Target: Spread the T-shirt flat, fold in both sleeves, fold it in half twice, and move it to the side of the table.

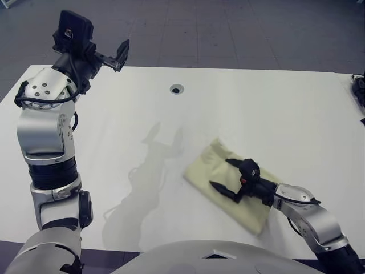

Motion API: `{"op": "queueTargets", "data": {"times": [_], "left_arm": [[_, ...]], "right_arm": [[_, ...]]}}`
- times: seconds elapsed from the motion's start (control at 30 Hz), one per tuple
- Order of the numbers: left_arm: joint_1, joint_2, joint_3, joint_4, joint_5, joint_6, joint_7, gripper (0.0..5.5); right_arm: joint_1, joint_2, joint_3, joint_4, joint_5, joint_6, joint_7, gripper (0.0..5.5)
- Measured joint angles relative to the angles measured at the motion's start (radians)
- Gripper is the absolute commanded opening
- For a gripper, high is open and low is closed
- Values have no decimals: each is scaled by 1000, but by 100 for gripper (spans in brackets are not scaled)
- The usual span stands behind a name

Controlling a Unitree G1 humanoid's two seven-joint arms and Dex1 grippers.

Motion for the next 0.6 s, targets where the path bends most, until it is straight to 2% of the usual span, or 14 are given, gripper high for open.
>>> {"op": "queueTargets", "data": {"times": [0.2,0.4,0.5,0.6], "left_arm": [[48,-47,16,-41,-26,24,59,540],[156,-110,47,-132,-31,91,162,540],[199,-105,52,-159,-15,110,193,540],[248,-113,31,-175,-5,121,223,540]], "right_arm": [[-111,2,-176,313,-31,-156,-216,539],[-239,-58,-269,571,-115,-182,-306,539],[-261,-40,-311,483,-119,-59,-367,539],[-364,20,-309,306,-95,61,-406,539]]}}
